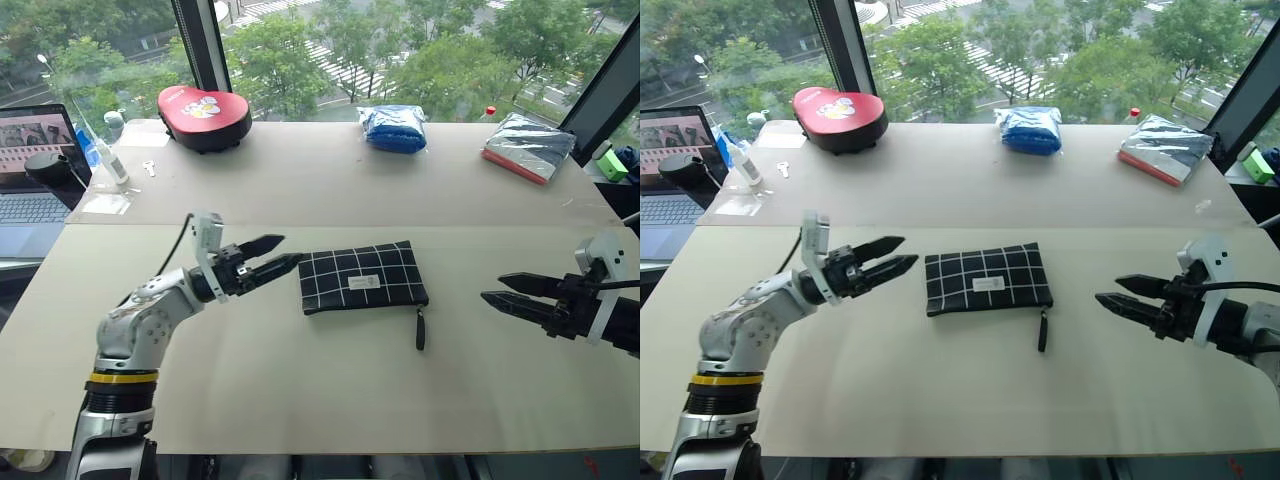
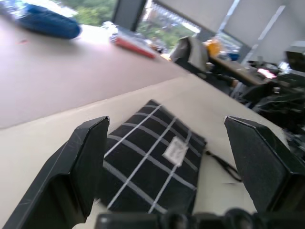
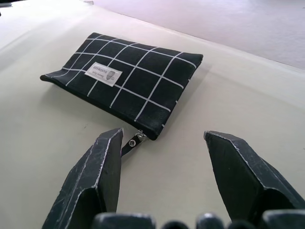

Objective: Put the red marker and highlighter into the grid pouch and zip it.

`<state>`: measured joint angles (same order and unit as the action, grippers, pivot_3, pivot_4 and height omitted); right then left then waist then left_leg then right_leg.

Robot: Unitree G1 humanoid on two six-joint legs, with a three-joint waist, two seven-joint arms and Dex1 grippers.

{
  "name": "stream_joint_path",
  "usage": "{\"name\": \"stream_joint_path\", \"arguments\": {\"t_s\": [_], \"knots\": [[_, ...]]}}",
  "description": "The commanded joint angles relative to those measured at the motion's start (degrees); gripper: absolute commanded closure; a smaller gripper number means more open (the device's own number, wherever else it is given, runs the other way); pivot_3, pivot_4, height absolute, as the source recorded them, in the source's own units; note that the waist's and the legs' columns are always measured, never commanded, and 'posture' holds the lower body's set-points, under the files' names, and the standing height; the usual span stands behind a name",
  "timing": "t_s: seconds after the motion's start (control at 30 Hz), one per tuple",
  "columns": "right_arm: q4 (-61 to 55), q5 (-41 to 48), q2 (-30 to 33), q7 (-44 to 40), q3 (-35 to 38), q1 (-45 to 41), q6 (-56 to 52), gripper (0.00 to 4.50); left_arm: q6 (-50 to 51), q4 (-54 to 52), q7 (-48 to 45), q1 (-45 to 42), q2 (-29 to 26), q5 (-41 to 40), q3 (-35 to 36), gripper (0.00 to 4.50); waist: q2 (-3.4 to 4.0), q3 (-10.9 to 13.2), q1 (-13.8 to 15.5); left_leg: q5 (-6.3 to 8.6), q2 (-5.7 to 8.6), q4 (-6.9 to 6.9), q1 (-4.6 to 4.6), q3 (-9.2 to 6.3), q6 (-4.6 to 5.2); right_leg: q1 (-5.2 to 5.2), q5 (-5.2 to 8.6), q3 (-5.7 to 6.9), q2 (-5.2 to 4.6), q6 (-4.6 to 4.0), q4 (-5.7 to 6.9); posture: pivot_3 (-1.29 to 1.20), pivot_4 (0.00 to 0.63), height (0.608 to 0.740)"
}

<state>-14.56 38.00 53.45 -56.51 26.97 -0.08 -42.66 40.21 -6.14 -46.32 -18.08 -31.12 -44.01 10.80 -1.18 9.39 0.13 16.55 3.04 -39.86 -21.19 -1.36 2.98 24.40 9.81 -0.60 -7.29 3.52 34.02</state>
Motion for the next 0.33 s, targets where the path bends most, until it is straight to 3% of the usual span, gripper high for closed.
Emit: {"name": "stream_joint_path", "arguments": {"t_s": [0.03, 0.33], "knots": [[4.9, -2.2, -0.8, -1.0, -0.7, -1.3, 4.9, 1.47, 0.9, -1.8, 2.2, 5.2, -3.9, -1.8, 9.4, 0.34, -0.01, 0.0, -0.4, 0.00, -0.01, 0.02, 0.02, 0.00, 0.00, 0.01, 0.00, -0.01, 0.01, -0.01, 0.00, 0.00, 0.150, 0.740], [13.2, -5.0, -2.1, -1.6, -6.2, -7.7, 8.2, 1.47, -0.9, -4.9, 8.2, 13.4, -3.1, 0.2, 15.1, 0.34, 0.02, 0.0, 0.5, -0.04, 0.02, 0.01, 0.02, 0.00, -0.09, -0.02, -0.01, -0.01, -0.07, -0.04, 0.00, 0.00, 0.150, 0.740]]}}
